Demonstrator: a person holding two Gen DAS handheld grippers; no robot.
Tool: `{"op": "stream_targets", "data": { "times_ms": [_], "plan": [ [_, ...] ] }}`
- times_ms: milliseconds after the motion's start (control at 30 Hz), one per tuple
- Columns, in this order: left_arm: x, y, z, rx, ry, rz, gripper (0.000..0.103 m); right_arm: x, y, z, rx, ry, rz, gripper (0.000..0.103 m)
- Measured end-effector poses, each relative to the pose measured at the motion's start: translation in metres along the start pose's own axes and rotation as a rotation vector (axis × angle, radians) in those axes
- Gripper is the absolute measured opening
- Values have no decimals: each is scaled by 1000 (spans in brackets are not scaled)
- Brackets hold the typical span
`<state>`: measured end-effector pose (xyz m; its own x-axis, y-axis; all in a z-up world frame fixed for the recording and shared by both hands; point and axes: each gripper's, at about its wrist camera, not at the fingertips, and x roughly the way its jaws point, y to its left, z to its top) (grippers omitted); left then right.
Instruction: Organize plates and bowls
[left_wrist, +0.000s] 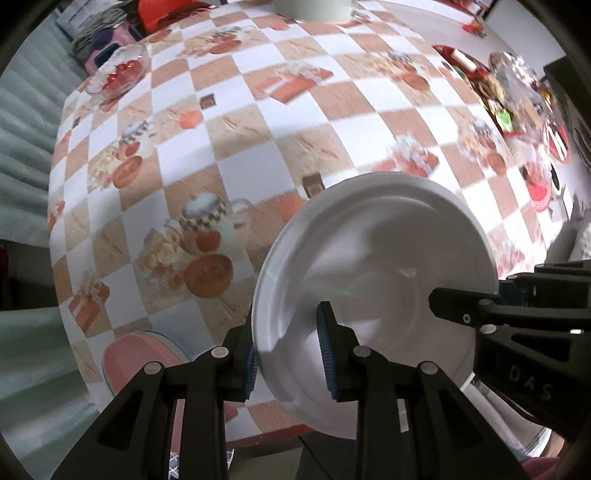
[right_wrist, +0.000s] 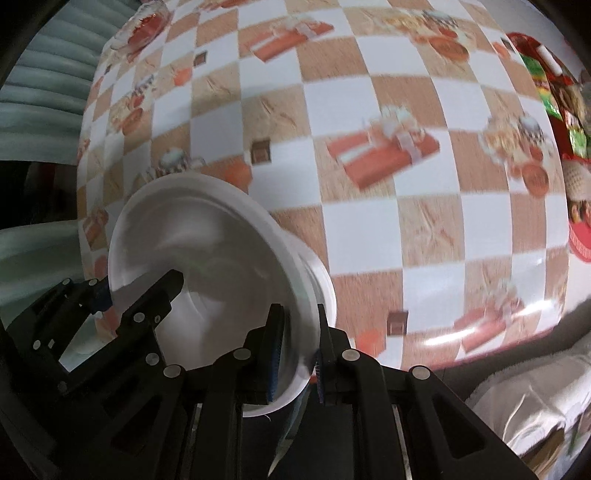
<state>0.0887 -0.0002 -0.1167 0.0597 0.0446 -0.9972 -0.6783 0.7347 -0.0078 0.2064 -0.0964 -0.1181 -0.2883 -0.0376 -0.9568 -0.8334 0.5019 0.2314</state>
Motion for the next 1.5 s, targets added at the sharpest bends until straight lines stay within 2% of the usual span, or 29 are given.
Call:
{"op": "stream_targets", "data": {
  "times_ms": [333, 433, 500, 567, 633, 700, 733, 767, 800, 833, 933, 1000, 1067, 1167, 1233, 1367, 1500],
  "plan": [
    [12, -9, -11, 14, 40, -20, 31, 14, -8, -15, 28, 12, -5, 16],
    [14, -9, -13, 17, 46, -21, 35, 16, -8, -17, 32, 6, -4, 16],
    [15, -9, -15, 21, 49, -16, 44, 17, -7, -16, 35, 11, 3, 16],
    [14, -9, -18, 19, 44, -5, 66, 18, -8, -16, 42, 15, 2, 17],
    [12, -7, -20, 15, 34, -1, 73, 18, -9, -16, 53, 13, 3, 17],
    [8, -3, -22, 8, 19, -8, 75, 16, -12, -16, 66, 12, 3, 18],
    [5, -1, -23, 0, 4, -20, 75, 15, -14, -16, 70, 11, 1, 37],
    [3, 2, -24, -7, -9, -29, 76, 13, -17, -16, 74, 8, 0, 76],
    [-1, 6, -25, -22, -30, -43, 76, 10, -19, -17, 78, -1, 4, 93],
    [-5, 9, -26, -36, -49, -54, 79, 7, -19, -18, 84, -21, 10, 101],
    [-14, 23, -28, -85, -102, -82, 80, -1, -21, -19, 94, -45, 9, 101],
    [-17, 31, -30, -103, -106, -93, 80, -1, -24, -21, 104, -42, 4, 101],
    [-17, 39, -34, -108, -87, -114, 80, 0, -26, -23, 111, -36, -8, 101],
    [-11, 43, -40, -109, -17, -146, 80, 0, -29, -27, 126, -41, -12, 101],
    [-6, 44, -47, -118, 19, -138, 80, 2, -30, -28, 133, -41, -20, 101],
    [0, 40, -54, -115, 49, -116, 80, 3, -31, -32, 139, -40, -38, 101],
    [-3, 37, -54, -96, 34, -99, 80, 4, -29, -35, 132, -43, -57, 101]
  ]
}}
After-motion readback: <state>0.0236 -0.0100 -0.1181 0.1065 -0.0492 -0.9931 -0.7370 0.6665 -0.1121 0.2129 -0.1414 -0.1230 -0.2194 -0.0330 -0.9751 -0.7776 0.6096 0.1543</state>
